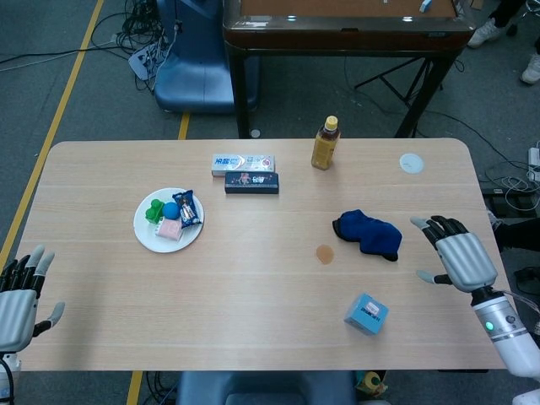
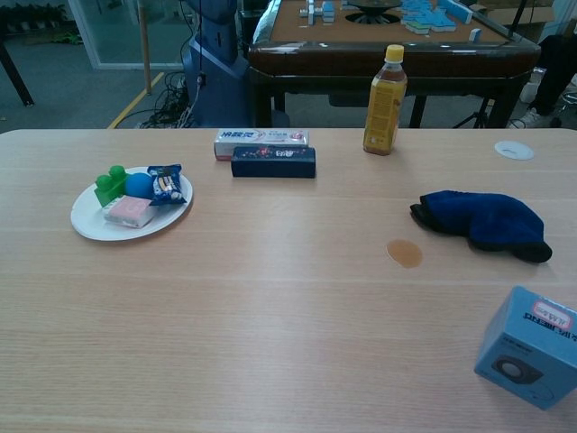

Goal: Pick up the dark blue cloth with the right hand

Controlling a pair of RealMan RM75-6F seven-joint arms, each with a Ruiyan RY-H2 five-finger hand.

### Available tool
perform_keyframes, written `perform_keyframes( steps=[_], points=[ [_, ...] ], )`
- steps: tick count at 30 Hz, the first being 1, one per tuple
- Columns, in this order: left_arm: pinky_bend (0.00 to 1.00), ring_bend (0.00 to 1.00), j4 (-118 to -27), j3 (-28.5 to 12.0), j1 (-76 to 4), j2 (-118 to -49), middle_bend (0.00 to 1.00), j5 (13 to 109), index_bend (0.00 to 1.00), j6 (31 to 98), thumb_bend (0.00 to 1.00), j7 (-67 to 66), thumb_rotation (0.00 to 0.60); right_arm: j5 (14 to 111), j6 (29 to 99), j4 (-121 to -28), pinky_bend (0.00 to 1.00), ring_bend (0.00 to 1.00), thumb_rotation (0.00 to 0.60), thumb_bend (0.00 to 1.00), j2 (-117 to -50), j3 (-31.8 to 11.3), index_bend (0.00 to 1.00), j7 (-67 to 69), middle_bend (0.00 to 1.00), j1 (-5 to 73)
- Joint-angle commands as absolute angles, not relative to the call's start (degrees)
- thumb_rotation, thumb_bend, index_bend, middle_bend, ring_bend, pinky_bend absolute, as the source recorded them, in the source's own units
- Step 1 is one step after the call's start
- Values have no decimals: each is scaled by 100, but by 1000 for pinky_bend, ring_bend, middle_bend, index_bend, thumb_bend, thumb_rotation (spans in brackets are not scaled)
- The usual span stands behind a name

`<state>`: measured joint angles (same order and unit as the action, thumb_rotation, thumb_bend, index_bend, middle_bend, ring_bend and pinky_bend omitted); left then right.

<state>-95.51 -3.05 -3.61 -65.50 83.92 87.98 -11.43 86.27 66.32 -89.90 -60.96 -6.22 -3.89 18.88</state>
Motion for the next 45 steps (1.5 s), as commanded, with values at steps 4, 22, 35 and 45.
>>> perform_keyframes(
  steps=[4,22,35,45],
  points=[
    [28,11,-9553,-292,-313,-6523,0,8411,0,8862,262,-1110,600,8044,5584,-8497,212,163,600,112,-6447,-885,135,-459,243,2639],
    [28,11,-9550,-281,-240,-6485,0,8396,0,8888,262,-1046,600,7044,3860,-6363,229,164,600,133,-8032,-860,140,-526,242,3715],
    [28,11,-9584,-292,-227,-6472,0,8372,0,8873,262,-1044,600,6914,3193,-5155,260,181,600,196,-8876,-758,207,-393,248,4155],
    [28,11,-9585,-285,-189,-6455,0,8357,0,8893,262,-1020,600,7034,3039,-4662,463,347,600,442,-9254,-625,495,-302,414,4264]
  ],
)
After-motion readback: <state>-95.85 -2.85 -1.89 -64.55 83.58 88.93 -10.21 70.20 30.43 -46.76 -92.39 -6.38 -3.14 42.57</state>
